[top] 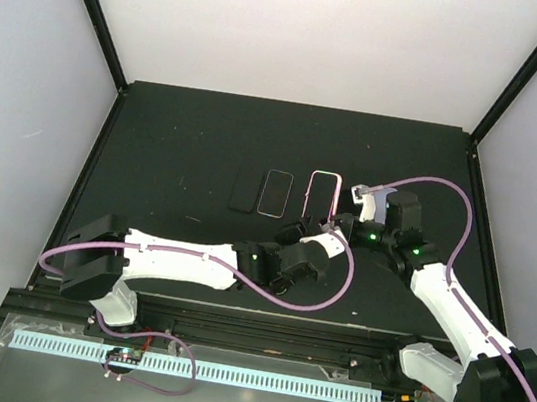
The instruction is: Take the phone out of the phone case
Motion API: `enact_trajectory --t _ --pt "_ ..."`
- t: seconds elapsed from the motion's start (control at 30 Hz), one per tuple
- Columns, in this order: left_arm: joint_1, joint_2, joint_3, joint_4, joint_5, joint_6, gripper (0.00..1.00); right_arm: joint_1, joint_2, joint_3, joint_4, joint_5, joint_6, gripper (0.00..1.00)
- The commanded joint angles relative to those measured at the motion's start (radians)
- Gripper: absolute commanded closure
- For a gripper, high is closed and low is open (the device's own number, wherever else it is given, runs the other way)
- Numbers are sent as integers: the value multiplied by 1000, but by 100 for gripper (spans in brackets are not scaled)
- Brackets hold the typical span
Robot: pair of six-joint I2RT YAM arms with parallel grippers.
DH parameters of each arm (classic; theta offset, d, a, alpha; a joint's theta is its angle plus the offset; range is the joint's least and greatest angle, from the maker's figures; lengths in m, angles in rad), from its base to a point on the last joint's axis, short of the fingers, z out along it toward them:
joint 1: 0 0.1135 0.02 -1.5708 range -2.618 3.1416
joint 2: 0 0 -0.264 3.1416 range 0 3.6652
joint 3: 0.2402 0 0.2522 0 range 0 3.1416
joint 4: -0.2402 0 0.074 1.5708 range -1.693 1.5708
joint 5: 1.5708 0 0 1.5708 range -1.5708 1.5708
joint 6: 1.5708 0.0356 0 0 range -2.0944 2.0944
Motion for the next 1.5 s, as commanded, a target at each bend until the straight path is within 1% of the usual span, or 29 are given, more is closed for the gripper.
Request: enact_trajectory --t 0.0,0.2,0.57,0.63,0.8,0.93,1.0,1.17,1.27,1.47 --pt "-4 -3 11 48 -111 70 37 -4 -17 -4 68 -92 -23 99" --pt "-4 10 9 99 -167 144 37 -3 -6 -13 94 -179 -15 99" --pt "-3 31 -6 233 -197 271 34 -4 27 -8 93 -187 -27 99" --pt "-3 44 -6 264 -223 300 34 -2 30 -6 90 -189 -30 99" --pt "3 77 -12 358 -342 362 37 -3 39 -2 87 -206 -34 99" --pt "5 66 -45 451 -377 406 46 -3 43 -2 91 -210 -32 99" --pt "5 58 -58 468 -379 415 51 -3 47 0 89 -209 -31 99" --pt "5 35 -77 467 -374 396 63 -3 55 7 85 -205 -33 99" --pt "5 20 -80 450 -374 377 74 -4 61 12 79 -199 -33 99" --pt "5 -4 -89 450 -387 351 88 -4 65 21 64 -173 -41 99"
